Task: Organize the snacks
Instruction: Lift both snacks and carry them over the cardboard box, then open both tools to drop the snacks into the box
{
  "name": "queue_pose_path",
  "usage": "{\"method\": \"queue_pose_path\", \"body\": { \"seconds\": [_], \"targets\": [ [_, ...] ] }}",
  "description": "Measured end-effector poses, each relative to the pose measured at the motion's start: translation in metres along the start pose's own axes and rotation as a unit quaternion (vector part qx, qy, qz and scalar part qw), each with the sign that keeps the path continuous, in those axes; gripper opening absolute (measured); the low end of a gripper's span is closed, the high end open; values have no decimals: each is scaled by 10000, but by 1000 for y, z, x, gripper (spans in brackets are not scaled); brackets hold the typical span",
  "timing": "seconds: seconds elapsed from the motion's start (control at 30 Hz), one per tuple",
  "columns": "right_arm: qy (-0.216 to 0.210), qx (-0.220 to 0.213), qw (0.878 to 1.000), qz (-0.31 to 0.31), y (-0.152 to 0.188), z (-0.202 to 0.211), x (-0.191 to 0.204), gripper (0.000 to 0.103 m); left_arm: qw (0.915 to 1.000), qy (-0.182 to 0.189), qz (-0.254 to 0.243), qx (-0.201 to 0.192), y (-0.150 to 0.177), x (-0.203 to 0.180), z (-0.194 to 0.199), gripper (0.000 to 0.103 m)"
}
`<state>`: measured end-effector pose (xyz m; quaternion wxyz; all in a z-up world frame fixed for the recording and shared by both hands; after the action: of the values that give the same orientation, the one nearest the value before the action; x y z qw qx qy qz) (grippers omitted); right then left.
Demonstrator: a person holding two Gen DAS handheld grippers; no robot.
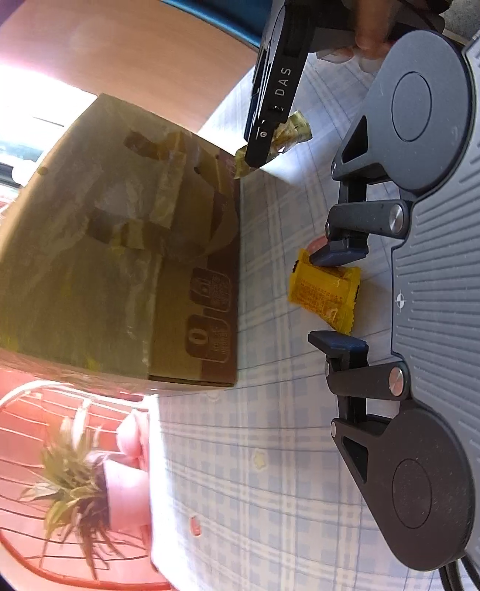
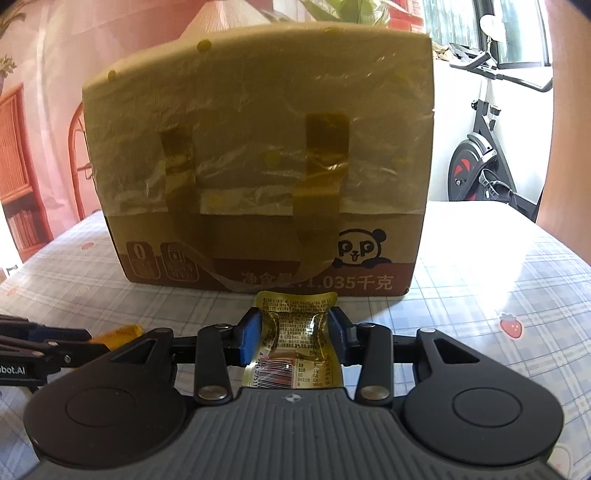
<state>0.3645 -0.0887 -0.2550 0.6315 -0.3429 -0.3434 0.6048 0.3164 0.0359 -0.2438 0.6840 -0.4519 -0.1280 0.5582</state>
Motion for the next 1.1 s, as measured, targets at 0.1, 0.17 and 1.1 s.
{"method": "queue_pose_path", "body": {
  "seconds": [0.1, 0.17, 1.1],
  "targets": [
    [-10, -96, 9999, -82, -6, 9, -5, 42, 9998, 54, -8, -170, -10, -5, 10, 40],
    [-30, -193, 9997, -147, -12, 17, -7, 42, 9995, 77, -75, -283, -19, -10, 16, 40],
    [-369, -1843, 9816, -324, -213, 59, -20, 42, 9748, 626, -1052, -1864, -240, -88, 53, 40]
  ]
}}
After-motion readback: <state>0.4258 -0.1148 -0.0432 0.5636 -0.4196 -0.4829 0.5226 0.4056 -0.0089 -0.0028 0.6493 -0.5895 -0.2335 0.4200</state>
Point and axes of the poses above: each gripper's, at about its wrist camera, not at the fingertips, and z roughly against the way its jaws point, x to its left, y to its underside, the point moved 10 cm from there along -z, roughly the way its jaws point, and after that the axes turned 11 degrees about y, right-handed, at the moved point
